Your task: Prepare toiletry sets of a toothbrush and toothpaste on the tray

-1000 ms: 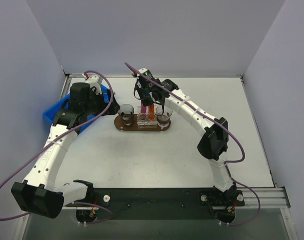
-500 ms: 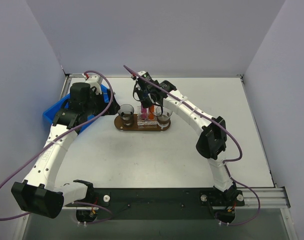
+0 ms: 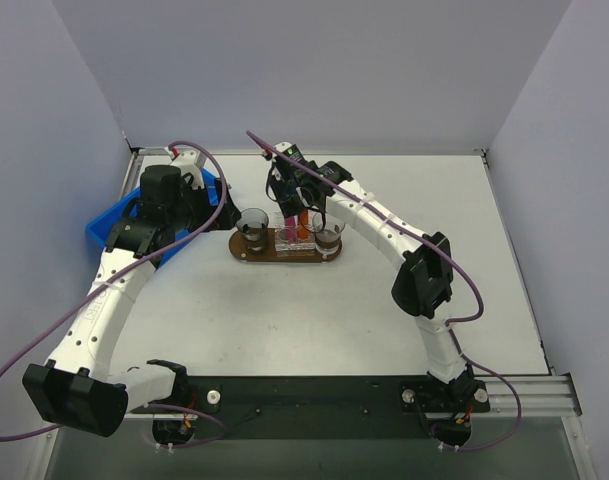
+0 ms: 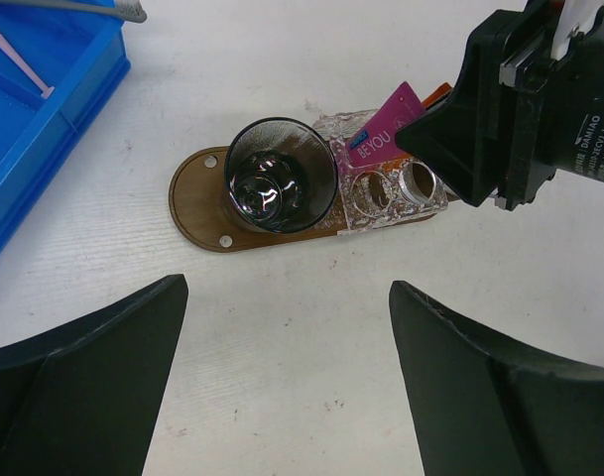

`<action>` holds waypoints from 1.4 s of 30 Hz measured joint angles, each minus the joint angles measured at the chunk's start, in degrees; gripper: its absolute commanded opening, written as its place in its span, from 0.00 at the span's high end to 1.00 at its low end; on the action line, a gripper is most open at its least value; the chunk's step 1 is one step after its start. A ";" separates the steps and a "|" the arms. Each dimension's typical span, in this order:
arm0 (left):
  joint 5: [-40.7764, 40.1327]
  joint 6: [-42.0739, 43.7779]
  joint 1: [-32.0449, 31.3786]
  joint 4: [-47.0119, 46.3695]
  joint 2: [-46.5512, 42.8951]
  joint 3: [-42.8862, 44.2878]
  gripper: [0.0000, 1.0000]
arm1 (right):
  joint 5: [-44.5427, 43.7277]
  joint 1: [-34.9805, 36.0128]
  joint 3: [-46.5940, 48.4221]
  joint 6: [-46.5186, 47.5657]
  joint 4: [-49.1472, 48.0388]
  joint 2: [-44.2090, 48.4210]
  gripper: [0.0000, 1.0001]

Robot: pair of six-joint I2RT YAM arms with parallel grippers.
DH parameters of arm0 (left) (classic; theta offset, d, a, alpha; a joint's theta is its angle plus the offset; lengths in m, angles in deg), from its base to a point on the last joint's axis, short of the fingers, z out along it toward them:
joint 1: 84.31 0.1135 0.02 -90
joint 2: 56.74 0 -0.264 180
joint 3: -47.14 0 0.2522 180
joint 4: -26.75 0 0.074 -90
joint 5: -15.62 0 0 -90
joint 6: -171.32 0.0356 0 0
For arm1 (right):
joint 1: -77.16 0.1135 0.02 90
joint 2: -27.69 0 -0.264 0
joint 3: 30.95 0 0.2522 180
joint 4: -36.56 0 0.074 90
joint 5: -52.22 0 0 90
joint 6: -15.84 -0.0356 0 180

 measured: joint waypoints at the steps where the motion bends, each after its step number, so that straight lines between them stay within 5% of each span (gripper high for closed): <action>1: 0.00 0.00 0.00 0.00 0.00 0.00 0.06 | 0.00 0.00 0.00 0.04 0.00 0.00 0.71; 7: 0.00 0.00 0.00 0.02 0.00 0.00 0.06 | 0.13 0.00 0.02 0.09 -0.07 0.00 0.52; 23: -3.58 -1.81 0.07 1.90 1.57 1.60 0.12 | 3.02 -1.42 -0.15 -3.06 -0.28 9.97 0.52; 34: -8.02 -7.82 1.46 1.84 15.85 13.07 0.26 | 5.64 -15.56 -10.19 -4.59 -2.73 25.11 0.51; 42: -13.60 -5.77 1.46 2.62 31.21 24.70 0.35 | 8.17 -18.08 -14.03 -5.14 -2.60 28.72 0.51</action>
